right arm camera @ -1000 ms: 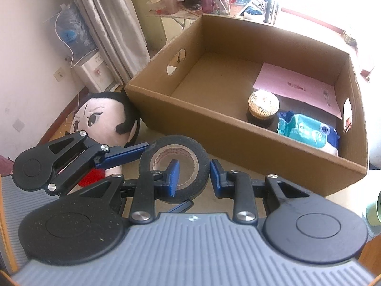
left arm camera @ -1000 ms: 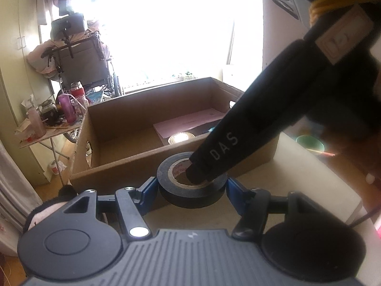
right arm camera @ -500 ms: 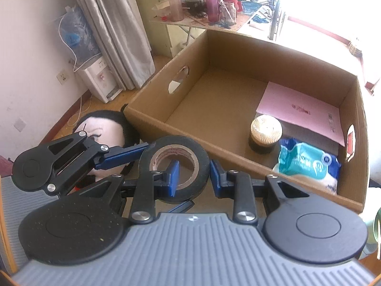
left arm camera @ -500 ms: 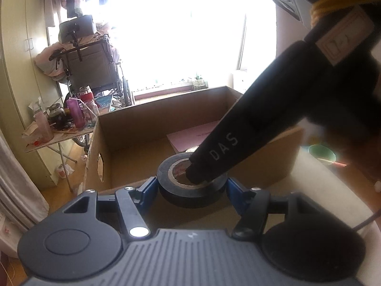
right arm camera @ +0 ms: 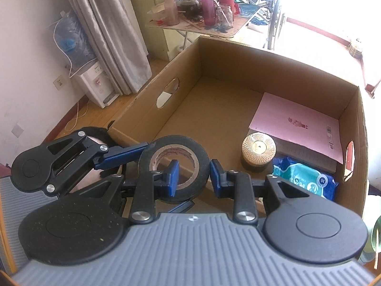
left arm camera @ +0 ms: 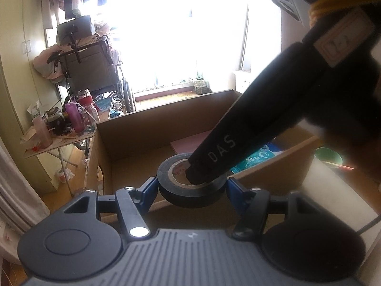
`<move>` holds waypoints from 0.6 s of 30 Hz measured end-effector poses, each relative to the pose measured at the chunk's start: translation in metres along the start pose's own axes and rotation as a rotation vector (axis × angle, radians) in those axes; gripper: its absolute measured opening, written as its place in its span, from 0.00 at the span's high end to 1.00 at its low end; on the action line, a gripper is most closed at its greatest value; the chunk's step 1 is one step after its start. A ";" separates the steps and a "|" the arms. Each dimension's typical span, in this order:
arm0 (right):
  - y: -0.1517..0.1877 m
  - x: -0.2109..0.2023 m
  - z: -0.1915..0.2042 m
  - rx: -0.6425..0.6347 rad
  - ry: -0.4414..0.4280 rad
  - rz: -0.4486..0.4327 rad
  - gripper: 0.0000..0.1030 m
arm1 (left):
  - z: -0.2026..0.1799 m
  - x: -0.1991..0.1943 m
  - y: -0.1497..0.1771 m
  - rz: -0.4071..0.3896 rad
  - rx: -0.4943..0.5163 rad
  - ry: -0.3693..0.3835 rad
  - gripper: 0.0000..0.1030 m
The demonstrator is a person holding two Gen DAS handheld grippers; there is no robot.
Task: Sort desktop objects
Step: 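Carry the tape roll with the right gripper over the box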
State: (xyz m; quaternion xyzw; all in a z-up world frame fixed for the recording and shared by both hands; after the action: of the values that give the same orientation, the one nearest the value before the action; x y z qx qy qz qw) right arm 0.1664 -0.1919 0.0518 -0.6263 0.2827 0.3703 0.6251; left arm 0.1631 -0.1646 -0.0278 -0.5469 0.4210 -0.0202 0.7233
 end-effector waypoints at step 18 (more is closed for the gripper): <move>-0.013 0.027 -0.025 0.034 0.010 0.008 0.73 | 0.006 0.036 -0.012 0.030 0.004 0.017 0.37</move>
State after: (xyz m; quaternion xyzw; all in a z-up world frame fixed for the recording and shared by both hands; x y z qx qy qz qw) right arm 0.1954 -0.2127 0.0361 -0.6162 0.2947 0.3648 0.6327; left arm 0.1956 -0.1821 -0.0393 -0.5389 0.4352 -0.0146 0.7211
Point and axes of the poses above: each gripper's, at about its wrist camera, not at the fingertips, and x roughly the way its jaws point, z to its left, y to its underside, the point moved 8 cm from there along x, roughly the way its jaws point, and after that the axes turned 7 degrees about y, right-handed, at the moved point
